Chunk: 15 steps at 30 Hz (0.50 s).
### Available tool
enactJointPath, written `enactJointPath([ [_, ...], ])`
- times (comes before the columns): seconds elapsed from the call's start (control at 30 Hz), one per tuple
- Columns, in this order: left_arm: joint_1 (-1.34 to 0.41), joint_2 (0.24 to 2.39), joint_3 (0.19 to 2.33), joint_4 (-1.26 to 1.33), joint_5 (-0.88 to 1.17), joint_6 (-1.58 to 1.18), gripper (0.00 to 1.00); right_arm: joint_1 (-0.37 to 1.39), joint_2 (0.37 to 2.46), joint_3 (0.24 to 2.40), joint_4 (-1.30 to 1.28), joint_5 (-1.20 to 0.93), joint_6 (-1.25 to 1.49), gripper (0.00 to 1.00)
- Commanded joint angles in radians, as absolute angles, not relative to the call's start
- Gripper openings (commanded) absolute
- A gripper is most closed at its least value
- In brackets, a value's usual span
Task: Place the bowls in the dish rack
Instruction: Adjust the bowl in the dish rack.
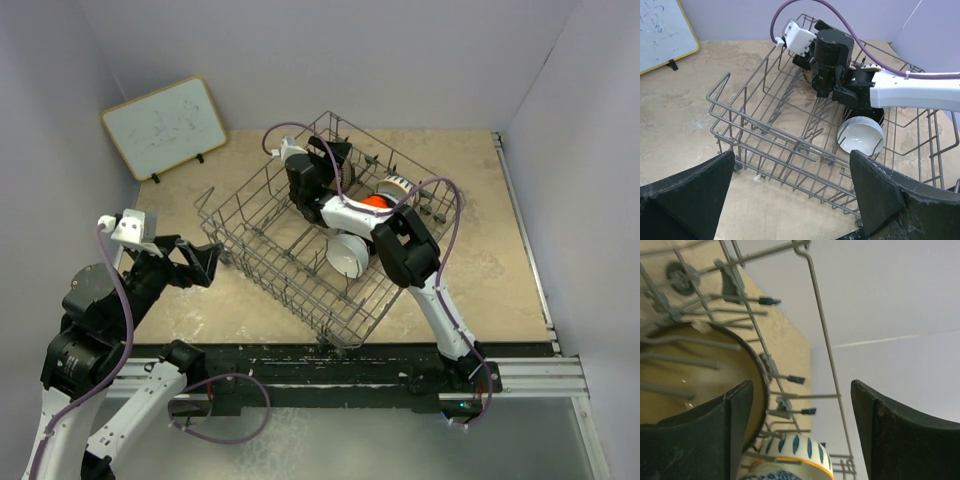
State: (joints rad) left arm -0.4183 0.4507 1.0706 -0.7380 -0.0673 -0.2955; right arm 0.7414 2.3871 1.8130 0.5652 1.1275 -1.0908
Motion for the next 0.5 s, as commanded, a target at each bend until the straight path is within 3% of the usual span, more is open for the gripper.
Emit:
enactJointPath([
  [0.0,-0.416,0.438,1.089,-0.729,-0.08,-0.3,0.99,0.749,2.266,1.994,0.115,1.001,-0.706,0.8],
  [0.13,-0.417,0.434,1.086,-0.733,-0.081,-0.299,0.99,0.746,2.22,2.108,-0.237,0.776,-0.467,0.79],
  [0.33,-0.417,0.433,1.085,-0.732,-0.078,-0.296,0.99,0.723,2.154,2.164,-0.475,0.575,-0.226,0.79],
  [0.47,-0.417,0.445,1.092,-0.732,-0.067,-0.292,0.99,0.644,2.136,2.223,-0.628,0.39,-0.055,0.72],
])
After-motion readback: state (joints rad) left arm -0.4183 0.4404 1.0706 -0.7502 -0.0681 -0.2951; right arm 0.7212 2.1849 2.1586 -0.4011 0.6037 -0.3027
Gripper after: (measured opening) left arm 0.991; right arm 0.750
